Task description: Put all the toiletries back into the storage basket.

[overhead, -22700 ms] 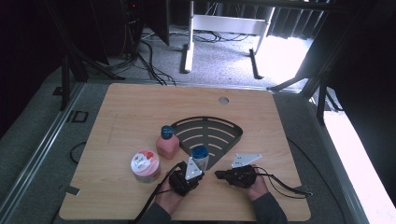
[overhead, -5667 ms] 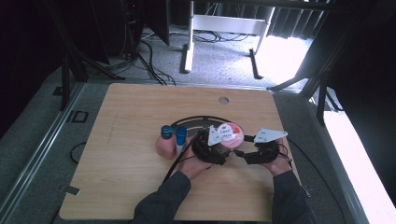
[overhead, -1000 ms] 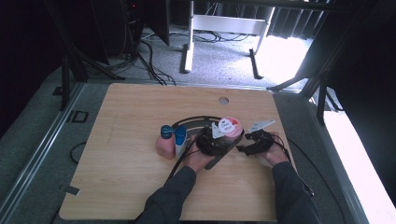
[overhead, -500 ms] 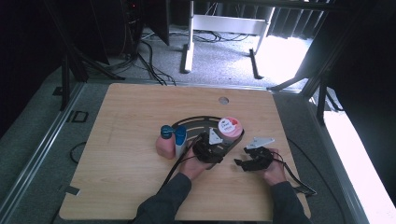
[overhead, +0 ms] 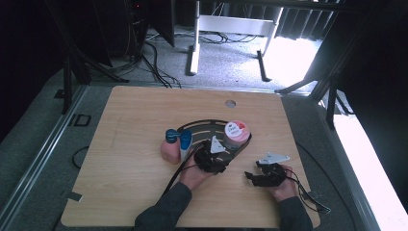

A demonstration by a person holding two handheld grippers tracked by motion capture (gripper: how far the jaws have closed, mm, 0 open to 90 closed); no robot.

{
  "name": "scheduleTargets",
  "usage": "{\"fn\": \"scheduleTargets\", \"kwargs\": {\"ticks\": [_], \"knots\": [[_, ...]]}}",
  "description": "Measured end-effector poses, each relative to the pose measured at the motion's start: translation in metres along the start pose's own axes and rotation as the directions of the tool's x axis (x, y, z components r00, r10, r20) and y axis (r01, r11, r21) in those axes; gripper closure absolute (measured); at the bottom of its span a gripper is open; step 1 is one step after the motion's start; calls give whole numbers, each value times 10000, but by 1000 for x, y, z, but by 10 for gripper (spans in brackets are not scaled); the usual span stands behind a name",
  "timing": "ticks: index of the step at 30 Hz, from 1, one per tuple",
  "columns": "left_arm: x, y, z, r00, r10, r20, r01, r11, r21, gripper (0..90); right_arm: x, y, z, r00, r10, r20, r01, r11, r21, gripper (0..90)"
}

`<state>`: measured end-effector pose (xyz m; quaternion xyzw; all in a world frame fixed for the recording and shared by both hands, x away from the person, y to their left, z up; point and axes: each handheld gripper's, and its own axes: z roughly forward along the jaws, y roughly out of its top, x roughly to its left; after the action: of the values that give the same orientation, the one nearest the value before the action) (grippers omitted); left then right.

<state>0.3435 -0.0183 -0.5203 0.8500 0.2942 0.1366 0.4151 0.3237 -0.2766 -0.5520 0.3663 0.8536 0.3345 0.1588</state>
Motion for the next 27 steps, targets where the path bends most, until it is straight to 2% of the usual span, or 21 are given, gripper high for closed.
{"fn": "scheduleTargets", "kwargs": {"ticks": [8, 11, 23, 27], "knots": [[-7, -3, -9, 9993, 26, 360, -21, 9999, -122, 424, 5, -11, -7, 9992, 362, 156, -358, 9991, -240, 312], [-9, -4, -11, 9991, 129, 400, -126, 9999, -71, 420, 3, -13, -7, 9992, 395, 96, -391, 9984, -398, 297], [-10, -8, -24, 9968, -62, 801, 64, 10000, -24, 386, 3, -16, -5, 9994, 346, 29, -343, 9973, -656, 267], [-10, -9, -28, 9974, 26, 718, -25, 10000, -15, 372, 3, -16, -5, 9995, 327, 5, -325, 9973, -655, 258]]}}
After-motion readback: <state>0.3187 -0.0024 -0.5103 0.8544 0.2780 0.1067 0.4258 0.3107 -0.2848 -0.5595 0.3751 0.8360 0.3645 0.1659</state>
